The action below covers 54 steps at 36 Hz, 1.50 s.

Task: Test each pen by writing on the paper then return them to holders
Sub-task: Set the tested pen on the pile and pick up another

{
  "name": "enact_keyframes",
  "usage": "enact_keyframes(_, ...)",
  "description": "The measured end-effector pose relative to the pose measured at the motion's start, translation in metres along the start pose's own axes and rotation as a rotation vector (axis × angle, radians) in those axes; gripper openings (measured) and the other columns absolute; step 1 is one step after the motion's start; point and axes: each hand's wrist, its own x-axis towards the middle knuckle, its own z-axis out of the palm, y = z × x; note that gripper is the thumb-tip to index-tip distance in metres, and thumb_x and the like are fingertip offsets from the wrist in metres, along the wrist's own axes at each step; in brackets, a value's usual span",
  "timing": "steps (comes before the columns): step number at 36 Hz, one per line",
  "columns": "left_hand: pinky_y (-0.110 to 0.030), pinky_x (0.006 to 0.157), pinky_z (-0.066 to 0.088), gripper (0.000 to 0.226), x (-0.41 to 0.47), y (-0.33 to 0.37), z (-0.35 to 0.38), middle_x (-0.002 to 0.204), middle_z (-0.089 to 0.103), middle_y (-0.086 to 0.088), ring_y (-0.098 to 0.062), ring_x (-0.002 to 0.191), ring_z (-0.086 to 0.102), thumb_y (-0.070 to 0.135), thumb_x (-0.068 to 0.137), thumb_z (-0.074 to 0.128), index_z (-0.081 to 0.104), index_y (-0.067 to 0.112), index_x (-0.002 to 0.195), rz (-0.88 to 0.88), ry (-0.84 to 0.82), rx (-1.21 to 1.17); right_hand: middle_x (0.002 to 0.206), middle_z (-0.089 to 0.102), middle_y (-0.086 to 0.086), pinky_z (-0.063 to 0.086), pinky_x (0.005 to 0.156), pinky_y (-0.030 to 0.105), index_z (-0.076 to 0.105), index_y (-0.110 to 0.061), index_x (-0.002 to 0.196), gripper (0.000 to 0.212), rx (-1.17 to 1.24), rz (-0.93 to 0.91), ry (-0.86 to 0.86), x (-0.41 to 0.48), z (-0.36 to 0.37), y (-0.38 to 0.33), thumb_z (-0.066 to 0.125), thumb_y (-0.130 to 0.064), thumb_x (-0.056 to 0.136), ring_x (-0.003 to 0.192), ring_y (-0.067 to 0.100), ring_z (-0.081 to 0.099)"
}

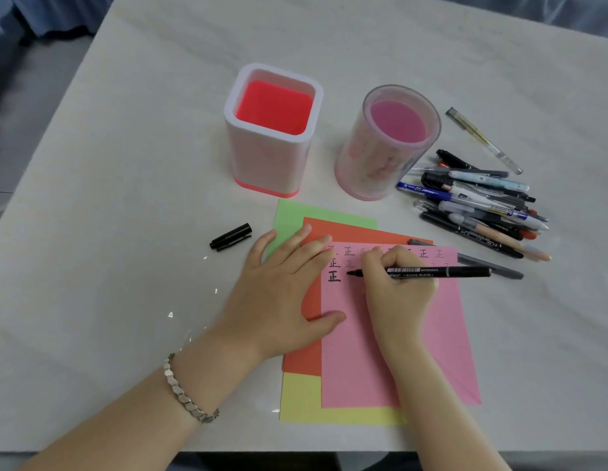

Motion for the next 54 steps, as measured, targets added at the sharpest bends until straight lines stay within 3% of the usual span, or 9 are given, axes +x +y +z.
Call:
enact_keyframes(5,-0.043,0.109,0.015,0.074,0.0004,-0.0001,-0.0001,0.14,0.047,0.008,-0.012,0.136,0.029,0.064,0.069,0.047,0.056,0.018,0.126,0.0,0.0,0.005,0.038,0.032,-0.007,0.027,0.046,0.014,0.033,-0.022,0.044,0.033,-0.01,0.008,-0.003,-0.0009,0.0007,0.0006,0.053,-0.018,0.07,0.043,0.008,0.031)
enact_keyframes(9,-0.042,0.11,0.014,0.074,0.0002,0.0002,-0.0003,0.14,0.047,0.008,-0.012,0.136,0.03,0.064,0.069,0.047,0.057,0.018,0.126,0.0,-0.001,0.005,0.04,0.038,-0.006,0.026,0.047,0.014,0.032,-0.023,0.044,0.032,0.004,0.038,0.024,-0.0006,0.0001,0.0018,0.053,-0.019,0.068,0.042,0.006,0.03)
enact_keyframes(54,-0.043,0.11,0.012,0.074,0.0001,0.0004,-0.0008,0.141,0.045,0.01,-0.009,0.137,0.025,0.066,0.07,0.047,0.056,0.019,0.127,-0.005,-0.006,-0.001,0.036,0.038,-0.009,0.027,0.046,0.013,0.033,-0.023,0.041,0.03,0.02,0.07,-0.024,0.0,-0.0018,0.0004,0.052,-0.016,0.063,0.04,0.004,0.031)
